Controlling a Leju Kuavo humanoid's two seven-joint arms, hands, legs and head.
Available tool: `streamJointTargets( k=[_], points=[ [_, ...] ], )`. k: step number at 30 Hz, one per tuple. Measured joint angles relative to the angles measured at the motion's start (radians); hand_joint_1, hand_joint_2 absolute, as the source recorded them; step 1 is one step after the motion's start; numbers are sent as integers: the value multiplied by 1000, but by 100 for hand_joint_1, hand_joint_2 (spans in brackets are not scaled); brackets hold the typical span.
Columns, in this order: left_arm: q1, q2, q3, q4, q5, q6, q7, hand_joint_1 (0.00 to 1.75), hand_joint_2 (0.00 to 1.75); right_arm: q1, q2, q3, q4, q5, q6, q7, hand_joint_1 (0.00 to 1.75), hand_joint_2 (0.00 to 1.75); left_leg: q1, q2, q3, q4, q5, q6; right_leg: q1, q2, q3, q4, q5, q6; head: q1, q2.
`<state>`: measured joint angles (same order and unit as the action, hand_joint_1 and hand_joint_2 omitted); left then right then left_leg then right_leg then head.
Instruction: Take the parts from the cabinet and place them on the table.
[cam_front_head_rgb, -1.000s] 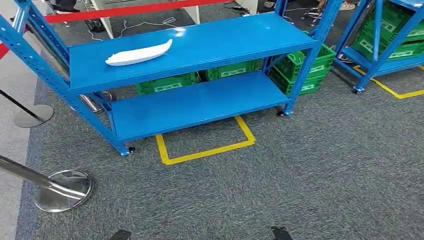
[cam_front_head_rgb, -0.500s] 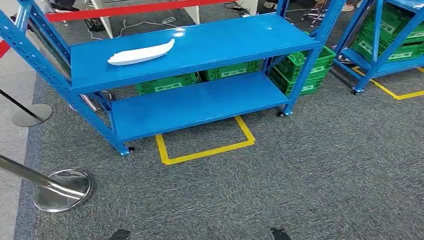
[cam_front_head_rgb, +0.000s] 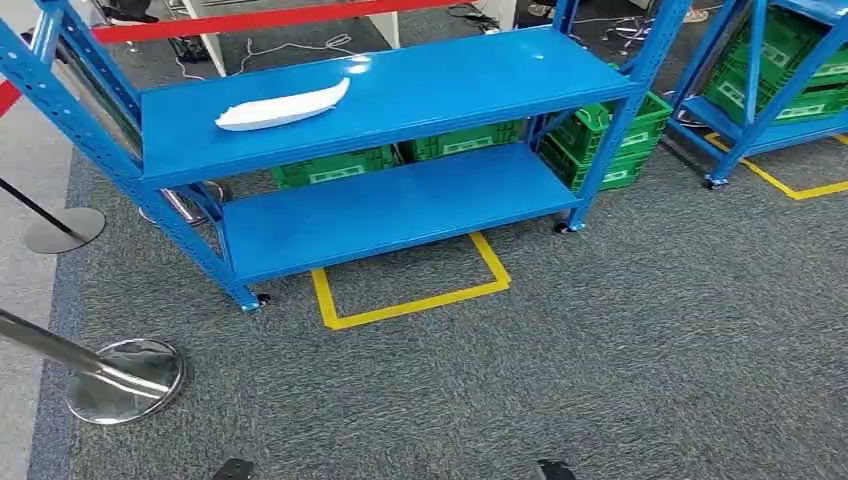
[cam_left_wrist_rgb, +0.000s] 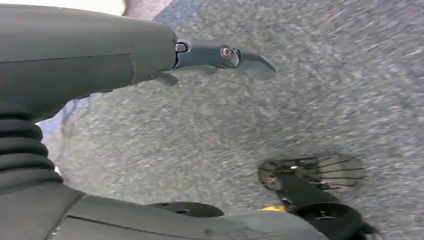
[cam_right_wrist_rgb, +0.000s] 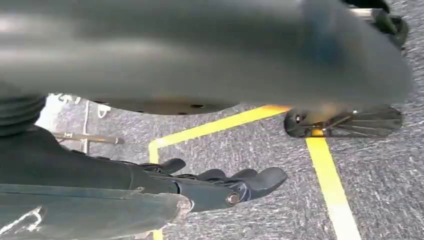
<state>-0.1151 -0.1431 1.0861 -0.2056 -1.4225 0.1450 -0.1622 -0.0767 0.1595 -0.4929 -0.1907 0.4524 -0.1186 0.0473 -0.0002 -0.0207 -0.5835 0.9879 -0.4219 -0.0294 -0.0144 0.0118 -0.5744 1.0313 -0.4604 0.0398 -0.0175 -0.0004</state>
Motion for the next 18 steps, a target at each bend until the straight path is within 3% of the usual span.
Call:
streamJointTargets(
  k=[4, 10, 16, 17, 18],
  points=[
    [0, 0, 11, 0, 19, 17, -15, 0, 175, 0, 2, -5, 0, 2, 0, -8, 0, 0, 0, 0, 0, 0, 0, 0, 0, 0, 0, 0, 0, 0, 0, 0],
    [1, -1, 21, 0, 5, 16, 37, 0, 175, -3, 2, -6, 0, 38, 7, -21, 0, 0, 0, 0, 0, 0, 0, 0, 0, 0, 0, 0, 0, 0, 0, 0],
    [2, -1, 21, 0, 6, 8, 48, 0, 175, -8, 2, -6, 0, 43, 3, -24, 0, 0, 0, 0, 0, 0, 0, 0, 0, 0, 0, 0, 0, 0, 0, 0],
    [2, -1, 21, 0, 14, 5, 49, 0, 0, -8, 2, -6, 0, 43, 5, -25, 0, 0, 0, 0, 0, 0, 0, 0, 0, 0, 0, 0, 0, 0, 0, 0],
    [3, -1, 24, 0, 26, 5, 53, 0, 0, -9, 2, -7, 0, 45, 5, -25, 0, 0, 0, 0, 0, 0, 0, 0, 0, 0, 0, 0, 0, 0, 0, 0]
  ],
)
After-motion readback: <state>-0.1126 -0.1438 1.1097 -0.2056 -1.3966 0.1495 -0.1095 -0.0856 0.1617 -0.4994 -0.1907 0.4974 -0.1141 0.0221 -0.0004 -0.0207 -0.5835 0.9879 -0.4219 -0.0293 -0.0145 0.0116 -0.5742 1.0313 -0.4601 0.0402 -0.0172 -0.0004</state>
